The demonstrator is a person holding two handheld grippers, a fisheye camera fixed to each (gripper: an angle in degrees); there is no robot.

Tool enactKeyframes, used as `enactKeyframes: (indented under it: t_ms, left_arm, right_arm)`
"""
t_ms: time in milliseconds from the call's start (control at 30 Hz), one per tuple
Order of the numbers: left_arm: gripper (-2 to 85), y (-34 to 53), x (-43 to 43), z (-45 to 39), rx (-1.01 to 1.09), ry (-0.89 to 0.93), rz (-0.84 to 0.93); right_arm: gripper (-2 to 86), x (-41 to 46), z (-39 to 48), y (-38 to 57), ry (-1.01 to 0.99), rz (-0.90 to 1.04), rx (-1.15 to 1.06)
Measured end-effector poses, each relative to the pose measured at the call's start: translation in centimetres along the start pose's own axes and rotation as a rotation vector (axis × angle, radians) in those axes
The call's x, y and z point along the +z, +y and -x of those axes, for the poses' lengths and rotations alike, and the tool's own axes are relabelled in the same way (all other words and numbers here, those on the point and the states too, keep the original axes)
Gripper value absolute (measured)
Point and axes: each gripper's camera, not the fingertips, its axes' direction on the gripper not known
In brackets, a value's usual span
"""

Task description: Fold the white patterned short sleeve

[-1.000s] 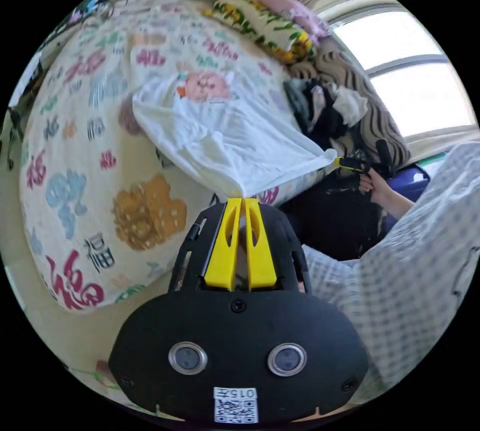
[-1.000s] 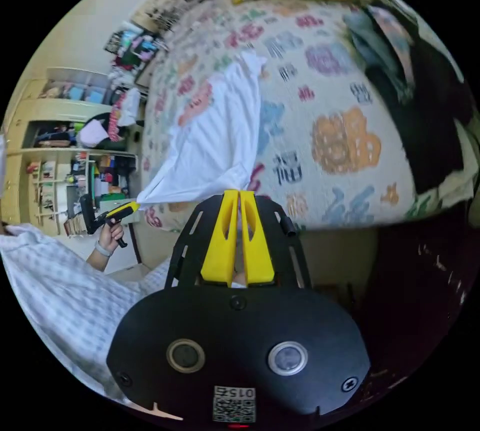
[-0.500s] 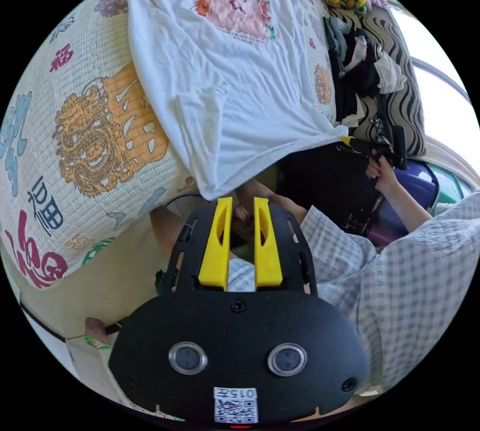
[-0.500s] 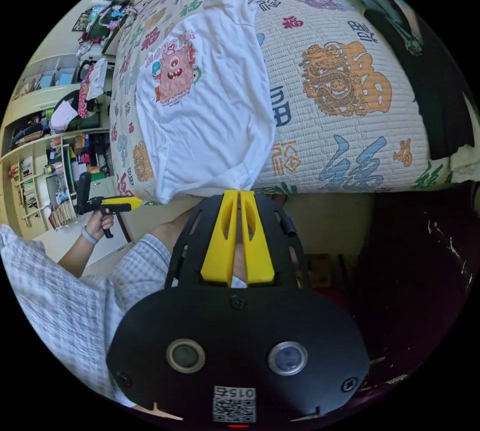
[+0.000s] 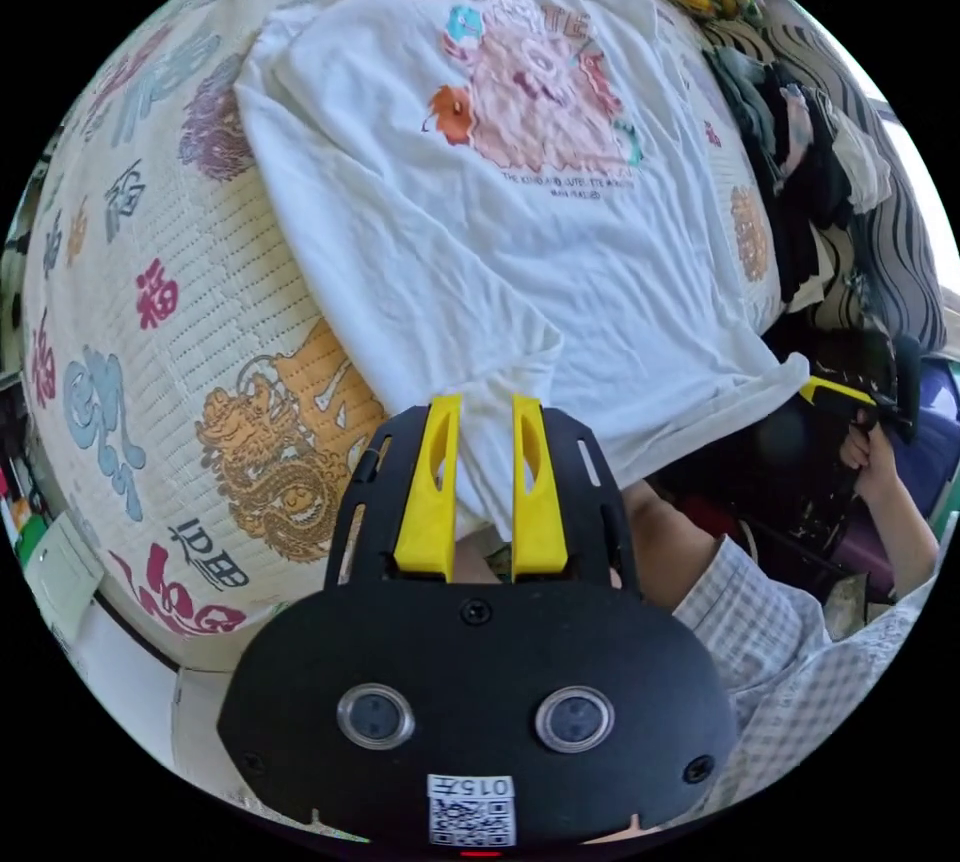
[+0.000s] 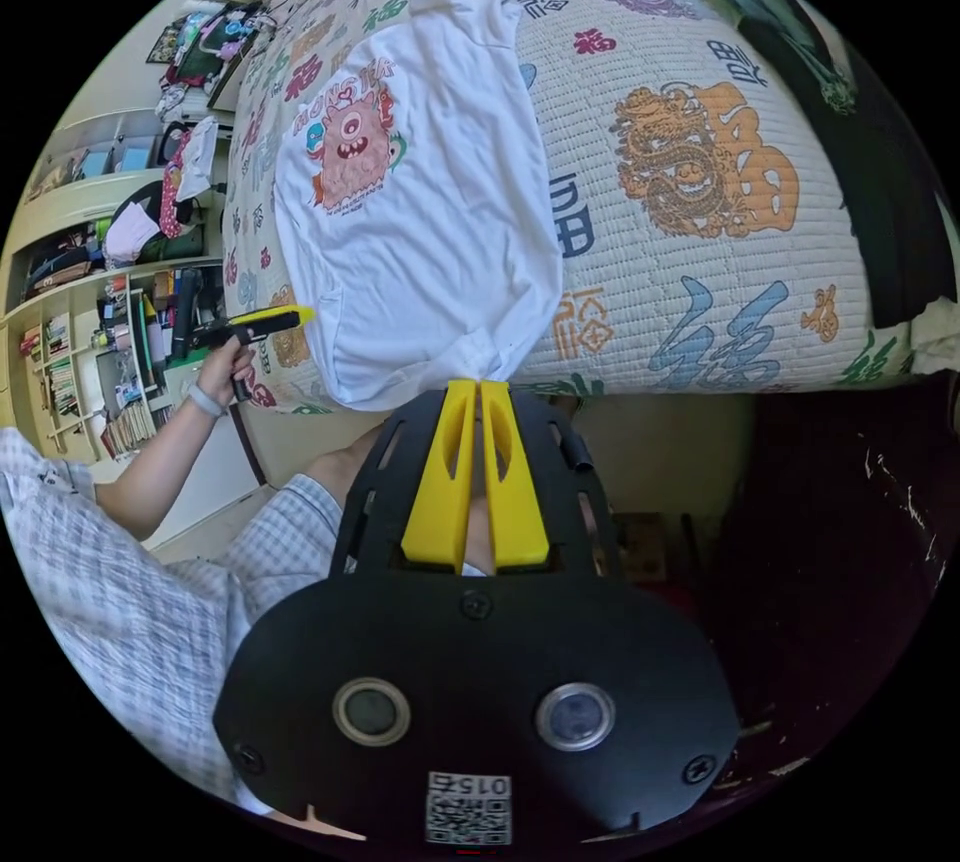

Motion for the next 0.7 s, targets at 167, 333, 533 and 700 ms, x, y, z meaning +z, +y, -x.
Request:
enactKeyframes:
  t_ms: [167,333,533,700]
  left_arm:
    - [8.0,0.7,0.3,0.8,-0.010,0.017,0.020]
    - [1.9,2.2,1.9,0.6,0.028,0.031,0.066]
    - [0.0,6.5,-4.6,3.9,-0.091,0.106,-0.075]
    - [-0.3,7.8,-16.1,9.6,-0.240,0.335,-0.453]
  right_arm:
    - [-0.9,-0.4,-0.8,0.9,-0.007,0.000,-0.007]
    - [-1.0,-0.8,-1.2,2.1,-0.022,-0.009,0.000]
    - [-1.0,-3.6,-2.3,3.7,-0.079,-0.095,0.027]
    - [-1.0,-11.5,-2.1,1.1,-0.197,-0.330,0.026]
